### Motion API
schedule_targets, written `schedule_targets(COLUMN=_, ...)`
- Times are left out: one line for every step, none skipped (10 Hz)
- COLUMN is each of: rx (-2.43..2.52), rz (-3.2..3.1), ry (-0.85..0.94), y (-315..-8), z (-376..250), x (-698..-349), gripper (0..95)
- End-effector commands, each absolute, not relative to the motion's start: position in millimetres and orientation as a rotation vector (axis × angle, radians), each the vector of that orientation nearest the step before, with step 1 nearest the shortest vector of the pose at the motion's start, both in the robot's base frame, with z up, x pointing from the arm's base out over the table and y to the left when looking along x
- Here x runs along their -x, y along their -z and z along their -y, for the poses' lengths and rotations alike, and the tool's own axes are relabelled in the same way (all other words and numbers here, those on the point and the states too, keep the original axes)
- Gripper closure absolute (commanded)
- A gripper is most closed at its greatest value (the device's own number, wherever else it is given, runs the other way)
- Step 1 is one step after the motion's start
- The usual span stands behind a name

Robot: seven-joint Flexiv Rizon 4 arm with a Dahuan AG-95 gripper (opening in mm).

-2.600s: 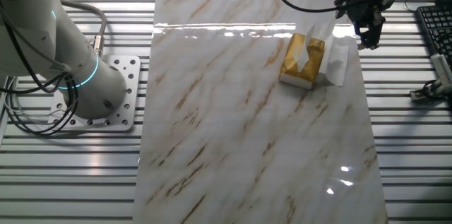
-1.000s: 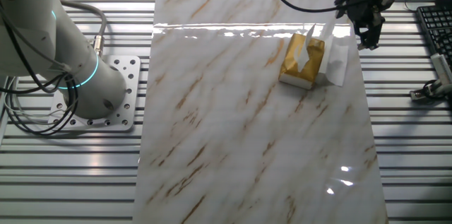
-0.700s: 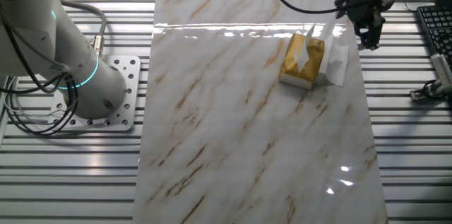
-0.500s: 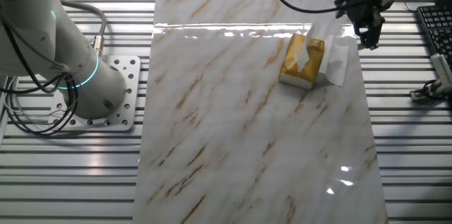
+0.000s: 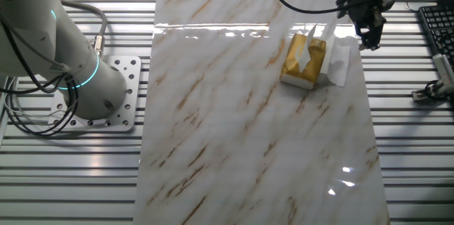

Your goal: Pull out a napkin

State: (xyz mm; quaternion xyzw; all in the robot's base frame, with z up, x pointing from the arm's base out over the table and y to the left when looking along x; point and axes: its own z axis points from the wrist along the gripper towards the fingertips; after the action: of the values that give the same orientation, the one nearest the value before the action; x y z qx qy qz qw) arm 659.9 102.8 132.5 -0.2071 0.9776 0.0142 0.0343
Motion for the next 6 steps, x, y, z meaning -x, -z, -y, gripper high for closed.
schedule_targets(rx=0.642, rz=-3.006, ry=-0.044, y=-132.4, z=-103.0, x=-660.5, gripper=0.0)
schedule_targets(rx=0.643, rz=-3.006, ry=-0.044, y=-132.4, z=-103.0, x=-660.5, gripper=0.0)
schedule_targets(rx=0.644, rz=-3.005, ry=-0.044, y=-132.4, z=-103.0, x=-660.5, gripper=0.0)
schedule_targets(rx=0.644, rz=-3.005, ry=-0.043, y=-132.4, z=-103.0, x=-660.5, gripper=0.0)
schedule_targets(rx=0.644, rz=-3.006, ry=-0.043, y=-132.4, z=-103.0, x=-660.5, gripper=0.0)
schedule_targets(rx=0.645, rz=-3.006, ry=-0.043, y=-132.4, z=-103.0, x=-660.5, gripper=0.0)
